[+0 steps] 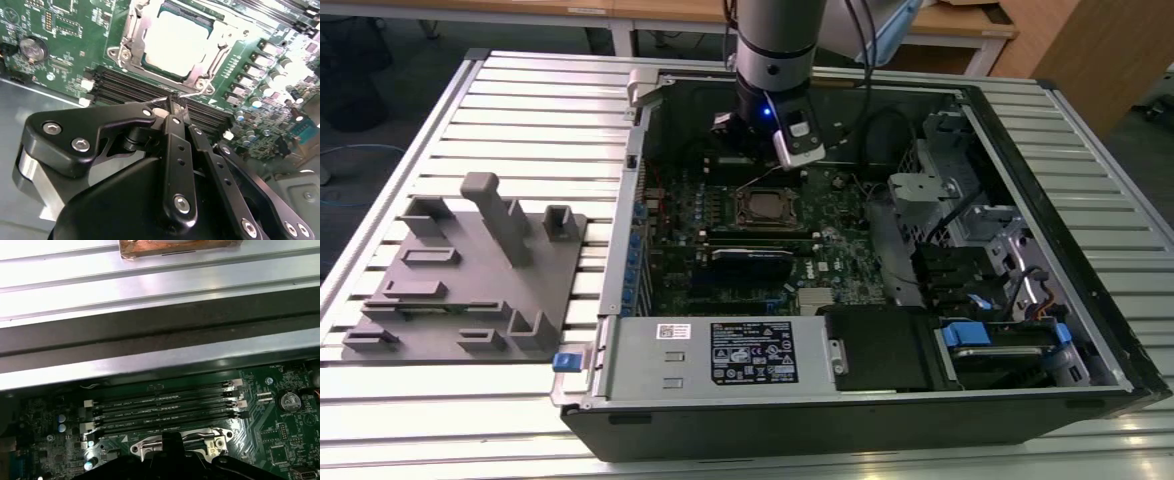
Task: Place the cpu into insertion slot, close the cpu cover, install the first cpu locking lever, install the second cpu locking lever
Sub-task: 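Install the first cpu locking lever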
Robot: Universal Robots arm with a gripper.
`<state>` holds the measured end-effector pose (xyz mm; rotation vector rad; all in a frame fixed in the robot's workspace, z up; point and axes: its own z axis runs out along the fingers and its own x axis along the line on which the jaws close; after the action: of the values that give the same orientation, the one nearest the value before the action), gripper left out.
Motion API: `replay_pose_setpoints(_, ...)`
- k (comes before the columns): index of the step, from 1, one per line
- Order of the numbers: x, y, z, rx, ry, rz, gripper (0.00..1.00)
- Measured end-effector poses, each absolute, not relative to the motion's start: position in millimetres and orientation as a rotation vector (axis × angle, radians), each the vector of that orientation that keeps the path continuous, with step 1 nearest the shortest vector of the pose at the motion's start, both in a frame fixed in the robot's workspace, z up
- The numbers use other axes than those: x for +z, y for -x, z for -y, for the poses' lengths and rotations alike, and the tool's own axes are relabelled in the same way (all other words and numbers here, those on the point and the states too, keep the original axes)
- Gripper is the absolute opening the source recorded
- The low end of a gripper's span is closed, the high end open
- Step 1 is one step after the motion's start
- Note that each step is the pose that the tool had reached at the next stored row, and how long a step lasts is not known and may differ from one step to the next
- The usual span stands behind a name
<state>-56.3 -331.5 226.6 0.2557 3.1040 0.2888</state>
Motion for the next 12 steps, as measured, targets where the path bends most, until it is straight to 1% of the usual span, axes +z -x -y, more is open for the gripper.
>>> replay_pose_setpoints(5,225.0,54.1,331.1,0.292,-0.287,-3.099,0.11)
replay_pose_setpoints(12,223.7,53.4,330.7,0.315,-0.326,-3.092,0.11)
